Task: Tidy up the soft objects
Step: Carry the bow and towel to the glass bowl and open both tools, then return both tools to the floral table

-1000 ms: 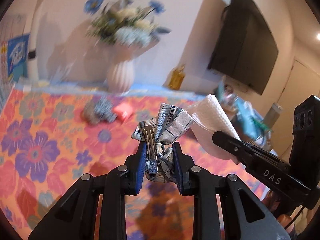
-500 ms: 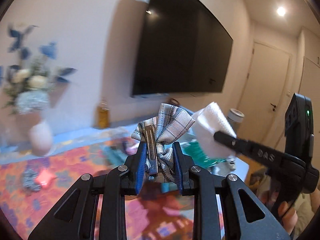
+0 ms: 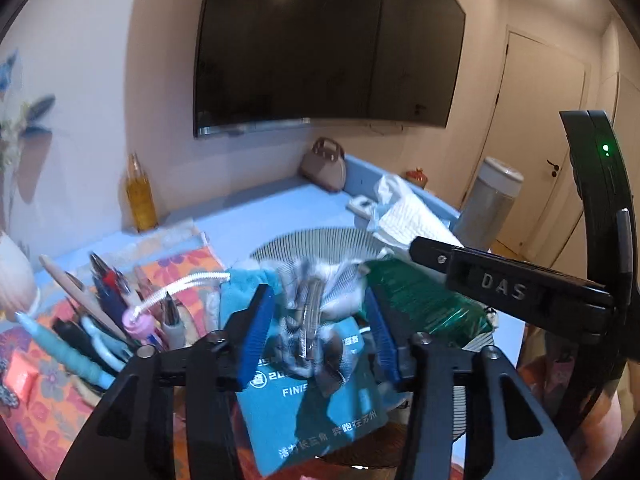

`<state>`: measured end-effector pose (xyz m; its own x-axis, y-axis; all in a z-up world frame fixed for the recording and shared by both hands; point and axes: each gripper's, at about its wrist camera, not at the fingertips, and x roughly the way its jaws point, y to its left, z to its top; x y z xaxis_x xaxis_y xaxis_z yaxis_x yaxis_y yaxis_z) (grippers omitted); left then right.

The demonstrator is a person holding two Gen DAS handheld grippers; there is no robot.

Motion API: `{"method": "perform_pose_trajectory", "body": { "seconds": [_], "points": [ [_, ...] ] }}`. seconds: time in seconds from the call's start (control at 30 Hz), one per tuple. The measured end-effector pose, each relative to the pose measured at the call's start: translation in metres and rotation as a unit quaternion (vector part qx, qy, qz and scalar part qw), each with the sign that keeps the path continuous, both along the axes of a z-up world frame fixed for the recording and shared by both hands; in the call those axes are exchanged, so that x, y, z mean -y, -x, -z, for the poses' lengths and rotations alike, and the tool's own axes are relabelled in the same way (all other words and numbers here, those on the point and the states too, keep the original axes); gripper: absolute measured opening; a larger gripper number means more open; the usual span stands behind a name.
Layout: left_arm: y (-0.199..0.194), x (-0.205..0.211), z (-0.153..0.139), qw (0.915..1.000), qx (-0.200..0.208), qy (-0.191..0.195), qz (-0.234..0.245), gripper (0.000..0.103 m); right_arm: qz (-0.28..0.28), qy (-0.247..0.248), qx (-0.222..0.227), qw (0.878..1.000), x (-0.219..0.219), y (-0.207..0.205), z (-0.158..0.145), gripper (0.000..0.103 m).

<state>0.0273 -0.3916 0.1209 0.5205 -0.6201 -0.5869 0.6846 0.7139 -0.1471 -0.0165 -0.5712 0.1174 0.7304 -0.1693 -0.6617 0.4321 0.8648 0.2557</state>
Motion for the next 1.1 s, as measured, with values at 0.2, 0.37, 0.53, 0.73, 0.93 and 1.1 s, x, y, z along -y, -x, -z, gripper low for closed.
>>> {"method": "perform_pose_trajectory", "body": {
  "seconds": [0.2,0.37,0.53,0.73,0.93,1.1],
  "points": [
    [0.011,-0.021,-0.002,0.9988,-0.022,0.042,0.013,0.094,0.008,-0.003,0.008,1.000,-0.004,0.027,0.003,0.080],
    [0.031,-0.043,-0.008,0.9986,-0.016,0.045,0.024,0.095,0.026,-0.048,0.042,0.998,0.001,0.062,0.001,0.081],
    [0.049,-0.073,-0.012,0.9983,-0.021,0.052,0.013,0.096,0.014,-0.050,0.038,0.998,-0.019,0.075,-0.002,0.083],
    [0.057,-0.121,-0.007,0.9990,-0.030,0.016,-0.029,0.097,-0.032,-0.036,0.049,0.998,-0.070,0.081,-0.012,0.083],
    [0.070,-0.204,-0.011,0.9917,-0.008,0.002,-0.128,0.097,-0.106,-0.006,0.055,0.993,-0.142,0.077,-0.025,0.088],
    [0.074,-0.273,0.000,0.9763,0.019,-0.048,-0.210,0.097,-0.193,0.055,0.056,0.978,-0.228,0.071,-0.027,0.094]
  ]
}}
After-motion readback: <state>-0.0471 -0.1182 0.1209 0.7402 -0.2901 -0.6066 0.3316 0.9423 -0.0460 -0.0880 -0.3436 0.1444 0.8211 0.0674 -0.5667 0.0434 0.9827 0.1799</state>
